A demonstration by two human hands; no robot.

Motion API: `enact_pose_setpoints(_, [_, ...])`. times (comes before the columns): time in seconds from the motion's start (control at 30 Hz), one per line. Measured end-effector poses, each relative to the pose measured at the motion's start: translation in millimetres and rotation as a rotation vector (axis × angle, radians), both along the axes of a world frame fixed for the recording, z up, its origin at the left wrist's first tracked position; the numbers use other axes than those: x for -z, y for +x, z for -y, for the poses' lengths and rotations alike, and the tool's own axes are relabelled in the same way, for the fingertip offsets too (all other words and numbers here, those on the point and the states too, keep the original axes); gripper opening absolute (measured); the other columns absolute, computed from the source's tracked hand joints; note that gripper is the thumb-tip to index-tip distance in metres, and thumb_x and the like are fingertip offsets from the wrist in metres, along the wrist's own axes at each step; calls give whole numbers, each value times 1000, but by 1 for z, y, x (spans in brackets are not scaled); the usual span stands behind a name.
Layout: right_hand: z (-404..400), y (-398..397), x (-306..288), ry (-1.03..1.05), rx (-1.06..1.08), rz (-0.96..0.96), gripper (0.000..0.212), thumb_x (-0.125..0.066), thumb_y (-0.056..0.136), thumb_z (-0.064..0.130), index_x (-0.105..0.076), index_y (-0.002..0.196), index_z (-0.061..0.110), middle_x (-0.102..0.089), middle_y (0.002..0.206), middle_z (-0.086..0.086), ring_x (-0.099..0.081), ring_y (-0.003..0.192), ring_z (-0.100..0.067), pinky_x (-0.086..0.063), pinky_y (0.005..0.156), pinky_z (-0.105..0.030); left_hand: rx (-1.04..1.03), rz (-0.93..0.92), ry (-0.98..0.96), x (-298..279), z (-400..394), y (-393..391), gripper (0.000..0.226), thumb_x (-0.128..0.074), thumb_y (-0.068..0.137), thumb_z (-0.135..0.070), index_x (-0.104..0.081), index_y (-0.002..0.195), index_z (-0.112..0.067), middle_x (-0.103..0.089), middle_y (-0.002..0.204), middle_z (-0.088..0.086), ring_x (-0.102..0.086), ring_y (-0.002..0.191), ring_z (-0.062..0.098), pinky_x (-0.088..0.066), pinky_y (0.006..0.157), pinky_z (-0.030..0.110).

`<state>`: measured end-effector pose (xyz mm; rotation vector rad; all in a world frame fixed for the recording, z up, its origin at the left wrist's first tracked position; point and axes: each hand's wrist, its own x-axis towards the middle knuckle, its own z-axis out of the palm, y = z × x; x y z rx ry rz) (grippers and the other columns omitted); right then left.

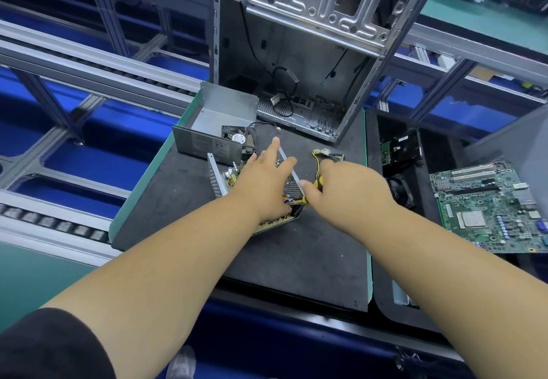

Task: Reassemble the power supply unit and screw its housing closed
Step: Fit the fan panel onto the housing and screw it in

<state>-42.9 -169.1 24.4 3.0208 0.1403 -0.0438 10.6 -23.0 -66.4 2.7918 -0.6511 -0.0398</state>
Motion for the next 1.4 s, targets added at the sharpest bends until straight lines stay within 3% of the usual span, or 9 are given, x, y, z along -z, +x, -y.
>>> enact_pose_setpoints(0.1, [6, 1, -7, 295, -83, -129, 14, -55, 91, 31, -46, 96, 21, -53, 88, 2, -51, 77, -23, -36, 60, -34, -2, 2, 8, 1, -1, 1, 99, -80, 65, -50, -26, 146, -31, 6, 163, 15, -29, 140, 38, -24, 117, 45])
enact_pose_setpoints(0.17, [7, -3, -8, 258, -168, -135, 12, -57, 89, 22, -45, 91, 23, -52, 86, 3, -49, 76, -23, -39, 61, -34, 0, 0, 2, 0, 0, 1, 99, -80, 65, -48, -26, 146, -30, 6, 163, 17, -30, 140, 38, -22, 118, 46])
enact_pose_setpoints(0.43, [-2, 1, 3, -254, -142, -29, 32, -42, 100, 47, -39, 86, 20, -31, 61, 6, -26, 48, -15, -17, 45, -25, 2, -1, 0, 0, -1, 0, 98, -81, 65, -46, -28, 146, -29, 5, 163, 17, -33, 136, 38, -26, 115, 46])
enact_pose_setpoints(0.57, [1, -9, 15, -242, -81, 87, 31, -33, 103, 41, -51, 92, 19, -38, 65, 3, -42, 59, -25, -19, 47, -27, 5, 1, 15, -1, 0, 0, 100, -80, 65, -48, -26, 147, -28, 6, 162, 18, -32, 138, 36, -22, 119, 46])
enact_pose_setpoints(0.67, [13, -7, 8, -41, -54, -38, 32, -49, 96, 51, -45, 95, 19, -48, 74, 3, -56, 72, -27, -40, 55, -33, -2, -7, 19, -2, 0, 0, 100, -80, 65, -49, -26, 146, -29, 7, 162, 18, -29, 141, 35, -20, 121, 46])
enact_pose_setpoints(0.77, [15, -4, -4, 94, -126, -198, 27, -65, 88, 34, -46, 97, 18, -56, 94, 0, -59, 90, -28, -49, 70, -38, -3, -11, 25, -2, 0, 0, 100, -81, 64, -48, -26, 146, -29, 7, 162, 18, -31, 140, 35, -19, 121, 46])
enact_pose_setpoints(1.03, [-6, 1, 1, -252, -99, -112, 38, -41, 99, 54, -59, 96, 21, -42, 71, 4, -45, 67, -22, -25, 48, -25, 4, -13, 28, -2, 0, 0, 100, -79, 66, -48, -24, 147, -27, 8, 162, 19, -31, 141, 32, -17, 121, 48])
enact_pose_setpoints(1.2, [-2, 3, -5, -23, -102, -162, 38, -66, 86, 46, -35, 93, 24, -42, 81, 5, -51, 78, -23, -36, 58, -31, 4, -15, 24, -1, 1, 0, 103, -80, 64, -51, -23, 147, -29, 9, 162, 18, -28, 143, 32, -17, 121, 47])
enact_pose_setpoints(1.4, [-3, 4, -4, -242, -130, -138, 35, -46, 97, 55, -47, 82, 23, -38, 68, 5, -47, 71, -23, -32, 54, -27, 8, -7, 21, 0, -1, 0, 101, -79, 66, -50, -24, 146, -28, 8, 162, 19, -27, 143, 33, -17, 121, 47])
